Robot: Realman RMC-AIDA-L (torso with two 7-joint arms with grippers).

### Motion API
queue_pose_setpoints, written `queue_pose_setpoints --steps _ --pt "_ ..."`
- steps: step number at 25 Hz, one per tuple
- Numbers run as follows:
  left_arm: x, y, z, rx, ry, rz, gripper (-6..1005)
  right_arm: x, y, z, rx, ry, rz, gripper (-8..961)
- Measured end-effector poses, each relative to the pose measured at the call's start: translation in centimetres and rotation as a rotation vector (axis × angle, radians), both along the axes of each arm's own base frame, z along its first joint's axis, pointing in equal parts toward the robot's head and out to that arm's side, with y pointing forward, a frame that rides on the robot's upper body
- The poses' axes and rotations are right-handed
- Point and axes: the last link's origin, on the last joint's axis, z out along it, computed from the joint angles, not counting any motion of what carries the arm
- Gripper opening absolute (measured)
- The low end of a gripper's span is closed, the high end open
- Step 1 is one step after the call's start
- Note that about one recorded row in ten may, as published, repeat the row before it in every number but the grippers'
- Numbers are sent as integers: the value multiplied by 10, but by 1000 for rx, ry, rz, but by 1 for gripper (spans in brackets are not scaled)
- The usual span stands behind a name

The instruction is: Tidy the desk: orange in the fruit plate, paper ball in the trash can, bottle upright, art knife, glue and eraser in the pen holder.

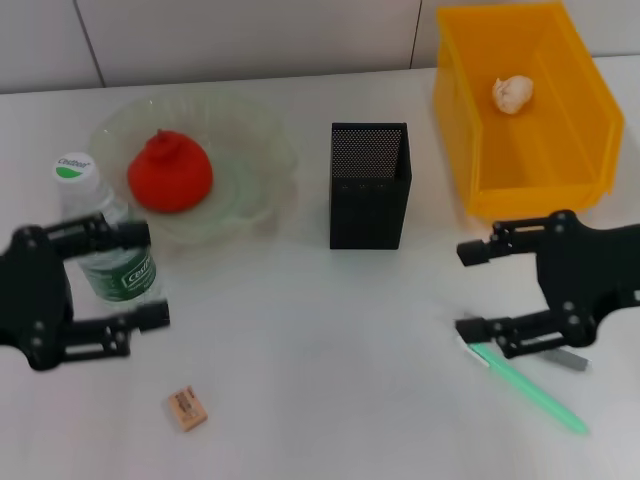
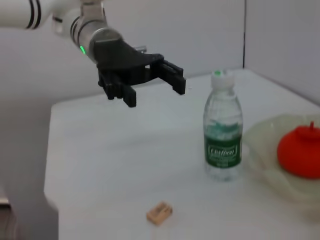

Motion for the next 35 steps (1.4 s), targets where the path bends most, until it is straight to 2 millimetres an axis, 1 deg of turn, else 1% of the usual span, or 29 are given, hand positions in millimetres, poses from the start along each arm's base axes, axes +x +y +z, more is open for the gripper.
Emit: queue_pose_setpoints --steps 4,5,6,7,8,10,17,22,23,24,25,27,28,30,32,33,34,35 --pt "-2 -1 -4 -20 23 3 799 2 -3 3 -7 0 -22 771" --pt "-5 -4 -16 -79 89 16 799 2 -3 3 -8 5 -27 771" --pt "-5 -4 -16 -79 89 16 799 2 -3 3 -8 5 -27 771" --pt "-5 -5 -25 -105 140 29 799 3 -3 2 -8 6 -30 771" --pt "-5 -5 -25 -105 140 29 799 4 -2 1 -9 12 -36 771" --pt "-4 -1 -33 -121 233 48 799 4 -1 1 -10 14 -38 771" --pt "2 7 -30 -132 259 58 798 4 1 -3 -20 28 -50 771" --pt "3 8 -29 -122 268 56 797 2 10 1 -2 0 -133 771" --pt "2 8 -29 -123 269 56 797 -2 15 4 5 -47 -154 770" --pt "2 8 -30 -122 270 55 797 -2 15 4 5 -47 -154 770" --pt "2 8 -30 -122 272 53 797 -9 17 7 13 -110 -155 770" --pt "3 8 -31 -123 276 51 797 -11 18 8 13 -129 -155 770" --pt "3 9 -33 -124 280 49 797 -21 20 6 6 -189 -147 770" --pt "3 8 -36 -131 290 45 797 -24 20 4 2 -216 -153 770" --pt "3 7 -38 -137 294 42 796 -33 21 0 -16 -294 -161 770" --pt "3 6 -39 -143 295 38 796 -43 21 -6 -33 -391 -166 770" --pt "3 6 -39 -143 295 38 796 -43 21 -6 -33 -391 -166 770" --pt "3 6 -39 -143 295 38 796 -47 21 -8 -40 -436 -165 770"
